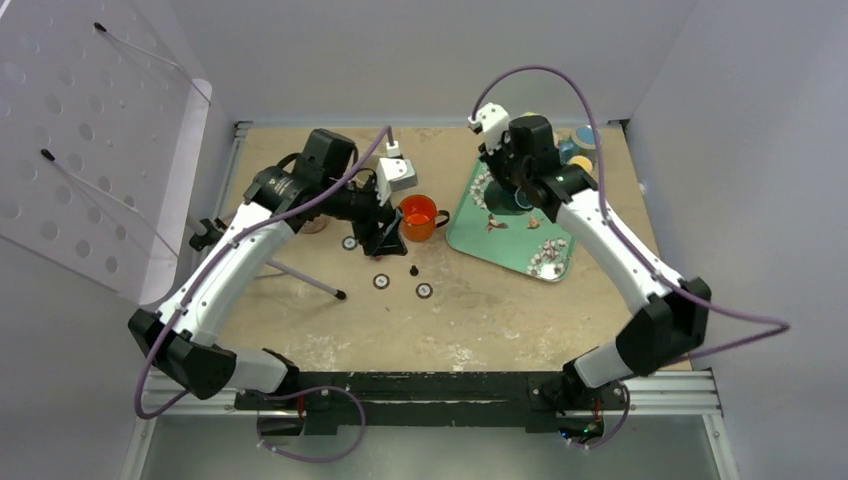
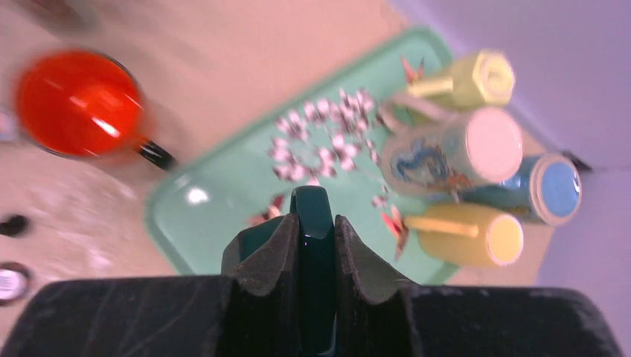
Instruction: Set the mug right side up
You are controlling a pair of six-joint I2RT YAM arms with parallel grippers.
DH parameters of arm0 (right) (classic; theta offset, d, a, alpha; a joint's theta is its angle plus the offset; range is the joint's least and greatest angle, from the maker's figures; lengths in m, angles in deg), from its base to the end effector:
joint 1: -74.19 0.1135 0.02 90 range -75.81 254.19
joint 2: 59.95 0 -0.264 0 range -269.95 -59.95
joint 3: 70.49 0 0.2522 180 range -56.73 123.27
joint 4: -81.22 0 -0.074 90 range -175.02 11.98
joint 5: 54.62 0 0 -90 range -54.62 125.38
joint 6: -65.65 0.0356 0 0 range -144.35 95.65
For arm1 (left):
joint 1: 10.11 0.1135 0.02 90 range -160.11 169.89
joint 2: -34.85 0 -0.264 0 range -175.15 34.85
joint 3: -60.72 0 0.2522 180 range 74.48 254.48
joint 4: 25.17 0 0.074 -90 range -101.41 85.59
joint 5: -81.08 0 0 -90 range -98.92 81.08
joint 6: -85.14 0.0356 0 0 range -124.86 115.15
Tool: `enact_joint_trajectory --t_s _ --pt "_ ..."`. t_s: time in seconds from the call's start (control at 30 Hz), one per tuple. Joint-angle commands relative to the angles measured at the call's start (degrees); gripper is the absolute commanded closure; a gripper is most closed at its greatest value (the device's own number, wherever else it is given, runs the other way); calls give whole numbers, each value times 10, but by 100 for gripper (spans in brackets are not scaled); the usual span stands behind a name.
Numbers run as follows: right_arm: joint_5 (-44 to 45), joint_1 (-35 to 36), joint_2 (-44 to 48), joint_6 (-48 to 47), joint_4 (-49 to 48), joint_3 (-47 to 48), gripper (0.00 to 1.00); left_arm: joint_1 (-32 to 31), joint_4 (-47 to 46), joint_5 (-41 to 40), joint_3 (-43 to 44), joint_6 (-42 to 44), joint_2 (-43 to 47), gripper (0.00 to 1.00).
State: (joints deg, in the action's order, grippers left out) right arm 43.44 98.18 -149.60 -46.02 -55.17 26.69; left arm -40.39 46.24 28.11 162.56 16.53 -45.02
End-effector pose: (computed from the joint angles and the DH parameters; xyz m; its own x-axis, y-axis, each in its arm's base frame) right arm 0.3279 0.1405 0.3462 -0.3896 -0.5736 -0.7206 -0.4766 0.7951 -0.3752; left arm 0.2259 -0.1567 0.3899 -0.3407 0.5361 -0.7723 0.9290 0.3184 -0.1889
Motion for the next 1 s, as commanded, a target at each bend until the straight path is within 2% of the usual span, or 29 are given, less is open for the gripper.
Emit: enact_joint_trajectory --t_s 0.0,0.13,0.23,0.33,0.57,0.67,0.73,0.87,0.97 --pt "-88 11 124 119 -159 -53 100 22 -48 107 31 -115 37 23" --pt "-175 13 253 208 -311 -154 100 46 -117 158 41 -216 35 18" --pt "-220 15 330 277 -416 -220 100 47 -213 201 24 -310 18 15" --pt "-248 19 383 321 -485 -262 100 39 -301 243 31 -410 -17 3" --pt "-281 29 421 380 -551 -297 100 -3 -277 249 114 -433 -91 3" --pt "-285 31 426 396 -584 -314 100 -13 -288 255 113 -446 -103 9" --pt "-285 33 422 402 -600 -320 100 -28 -311 268 100 -463 -105 19" --pt "-282 36 406 403 -620 -327 100 -50 -376 300 83 -515 -108 47" --pt "-286 36 395 408 -629 -330 100 -51 -370 293 86 -503 -110 54"
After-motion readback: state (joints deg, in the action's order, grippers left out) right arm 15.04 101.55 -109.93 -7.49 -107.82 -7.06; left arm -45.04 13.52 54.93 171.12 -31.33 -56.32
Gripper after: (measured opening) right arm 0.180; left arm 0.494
